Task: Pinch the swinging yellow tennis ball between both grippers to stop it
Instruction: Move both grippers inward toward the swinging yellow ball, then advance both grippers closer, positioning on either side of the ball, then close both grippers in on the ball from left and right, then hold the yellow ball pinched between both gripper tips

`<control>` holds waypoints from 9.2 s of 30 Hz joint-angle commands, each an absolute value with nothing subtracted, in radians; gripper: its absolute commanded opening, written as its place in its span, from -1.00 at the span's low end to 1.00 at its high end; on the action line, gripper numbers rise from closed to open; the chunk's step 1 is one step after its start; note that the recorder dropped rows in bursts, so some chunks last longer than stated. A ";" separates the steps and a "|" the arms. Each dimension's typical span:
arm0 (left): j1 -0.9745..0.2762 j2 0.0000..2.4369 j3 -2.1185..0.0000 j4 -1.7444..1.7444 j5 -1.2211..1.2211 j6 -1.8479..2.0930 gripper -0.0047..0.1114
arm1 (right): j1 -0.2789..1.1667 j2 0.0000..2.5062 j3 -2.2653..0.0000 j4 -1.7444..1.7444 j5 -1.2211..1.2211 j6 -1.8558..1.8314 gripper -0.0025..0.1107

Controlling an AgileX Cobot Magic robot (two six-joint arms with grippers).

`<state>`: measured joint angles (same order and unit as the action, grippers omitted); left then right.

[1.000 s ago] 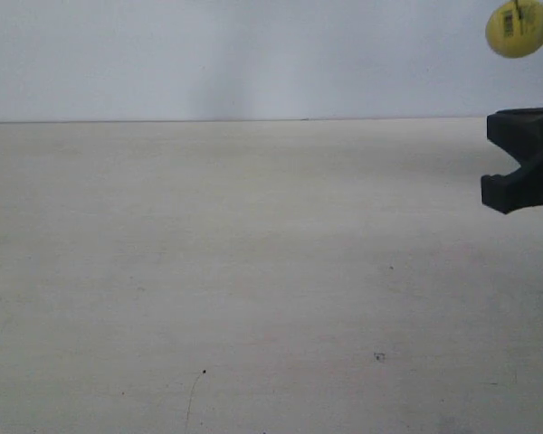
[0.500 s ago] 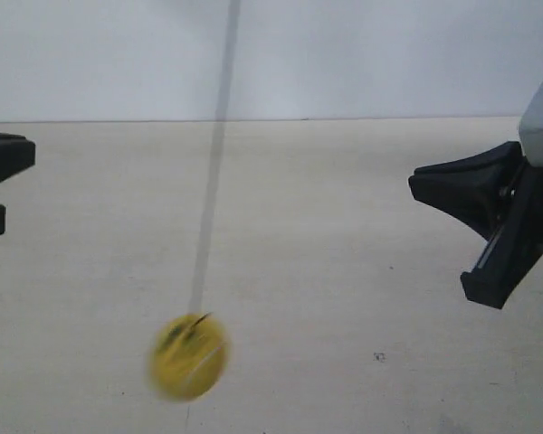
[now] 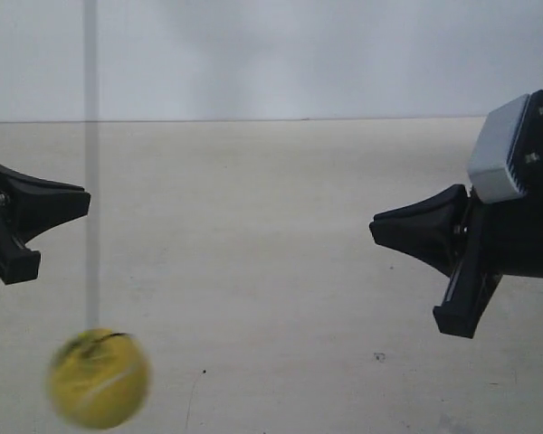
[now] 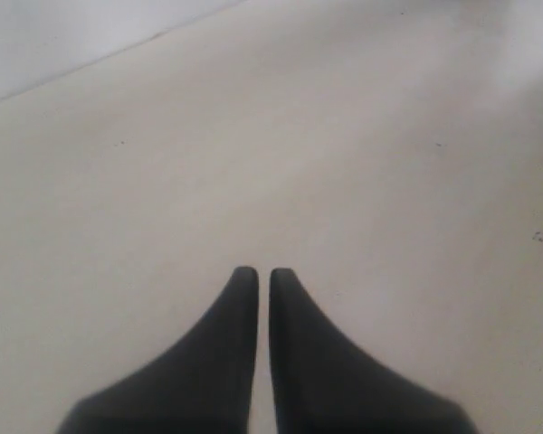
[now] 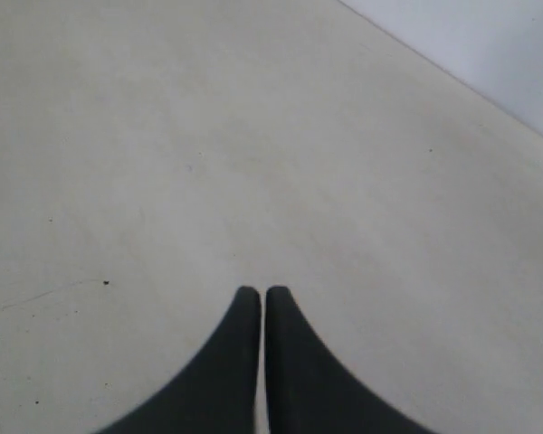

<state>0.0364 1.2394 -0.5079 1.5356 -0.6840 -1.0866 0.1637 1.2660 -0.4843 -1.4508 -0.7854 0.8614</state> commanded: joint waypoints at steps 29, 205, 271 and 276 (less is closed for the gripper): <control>0.037 1.441 -0.513 1.583 -1.020 -0.964 -0.84 | 0.160 1.342 -0.489 -1.426 -0.874 0.801 -0.96; -0.140 1.721 -0.512 1.462 -1.221 -0.624 -0.84 | 0.161 1.650 -0.549 -1.456 -1.143 0.701 -0.96; -0.220 1.877 -0.669 1.409 -1.221 -0.603 -0.84 | 0.268 1.650 -0.560 -1.378 -1.069 0.648 -0.96; -0.220 1.877 -0.669 1.409 -1.221 -0.603 -0.84 | 0.268 1.650 -0.560 -1.378 -1.069 0.648 -0.96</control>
<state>-0.2034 1.8786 -0.6619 1.4203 -1.1786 -0.6089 0.2683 1.6500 -0.5582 -1.3797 -1.0415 0.6557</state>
